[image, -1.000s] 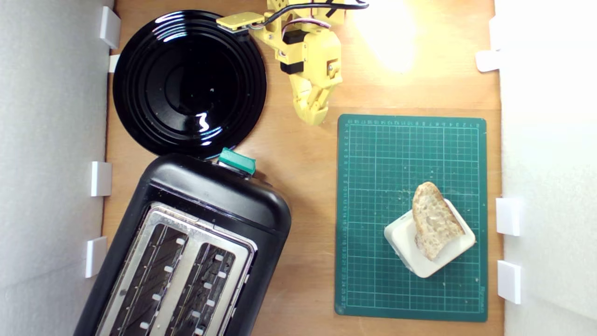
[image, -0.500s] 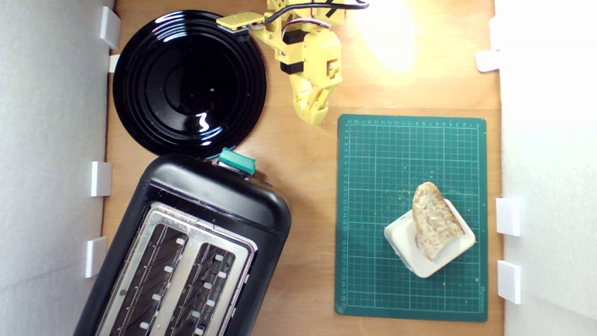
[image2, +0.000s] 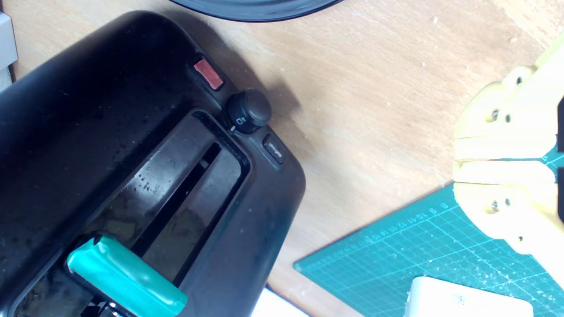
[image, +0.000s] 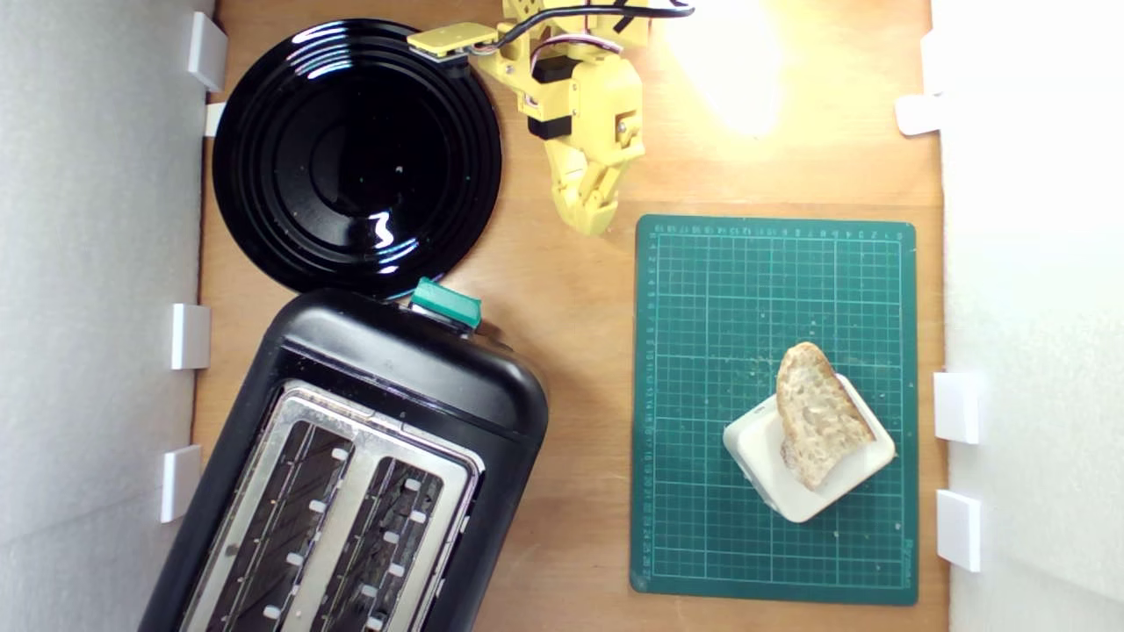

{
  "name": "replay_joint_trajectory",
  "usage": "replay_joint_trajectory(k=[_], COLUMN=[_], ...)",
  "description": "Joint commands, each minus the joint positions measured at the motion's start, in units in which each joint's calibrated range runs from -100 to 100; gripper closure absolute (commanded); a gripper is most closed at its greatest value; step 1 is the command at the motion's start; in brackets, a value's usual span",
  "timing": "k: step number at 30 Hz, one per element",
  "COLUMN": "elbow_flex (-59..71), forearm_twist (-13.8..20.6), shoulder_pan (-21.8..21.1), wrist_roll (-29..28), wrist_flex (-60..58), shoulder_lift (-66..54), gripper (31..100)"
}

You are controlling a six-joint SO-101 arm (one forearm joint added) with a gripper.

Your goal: Pick bread and place in toaster

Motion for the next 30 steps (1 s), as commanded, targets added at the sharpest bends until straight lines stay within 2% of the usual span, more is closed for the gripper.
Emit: replay_joint_trajectory(k=[1, 15, 20, 23, 30], elbow_flex=[0.13, 0.04, 0.04, 0.04, -0.24], forearm_twist=[0.18, 0.64, -0.45, -2.9, -4.53], shoulder_pan=[0.03, -0.21, -0.21, -0.21, -0.21], wrist_roll=[-0.05, 0.21, -0.21, -0.16, -0.73], wrist_flex=[-0.52, -0.61, -0.69, -0.61, -0.61], shoulder_lift=[-0.01, -0.1, -0.1, -0.1, 0.24], gripper=[95.9, 95.4, 95.8, 95.5, 95.4])
